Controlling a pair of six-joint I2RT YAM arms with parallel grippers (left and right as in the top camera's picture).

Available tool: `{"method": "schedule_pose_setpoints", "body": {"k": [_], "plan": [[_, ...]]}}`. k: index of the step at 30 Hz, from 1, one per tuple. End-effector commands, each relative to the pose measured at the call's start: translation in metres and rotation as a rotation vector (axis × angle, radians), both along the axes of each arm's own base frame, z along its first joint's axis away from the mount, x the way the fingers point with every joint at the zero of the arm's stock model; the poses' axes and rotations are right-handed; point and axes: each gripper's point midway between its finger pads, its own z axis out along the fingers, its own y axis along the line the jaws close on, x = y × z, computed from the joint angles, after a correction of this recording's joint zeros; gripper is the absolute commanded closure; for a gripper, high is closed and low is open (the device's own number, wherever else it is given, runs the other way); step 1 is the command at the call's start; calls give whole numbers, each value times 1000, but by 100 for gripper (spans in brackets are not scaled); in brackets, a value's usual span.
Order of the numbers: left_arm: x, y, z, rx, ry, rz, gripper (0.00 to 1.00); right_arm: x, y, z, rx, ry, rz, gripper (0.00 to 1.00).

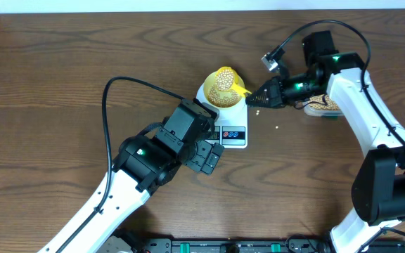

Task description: Scoop item into bowl and weigh 50g on scale

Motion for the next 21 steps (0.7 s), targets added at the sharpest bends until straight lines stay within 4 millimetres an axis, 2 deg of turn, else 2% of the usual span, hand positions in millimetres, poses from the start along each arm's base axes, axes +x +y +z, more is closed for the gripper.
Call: {"method": "schedule_pose_setpoints", "body": {"k": [1,9,21], "plan": [[4,-1,8,-7,-20,-3,1,4,7,-5,-55,-43,17,99],[4,-1,8,-7,-20,-3,1,8,8,-20,-191,-95,19,99],[3,-1,8,-7,-20,-4,1,20,2,-17,-343,-175,5,99]]}}
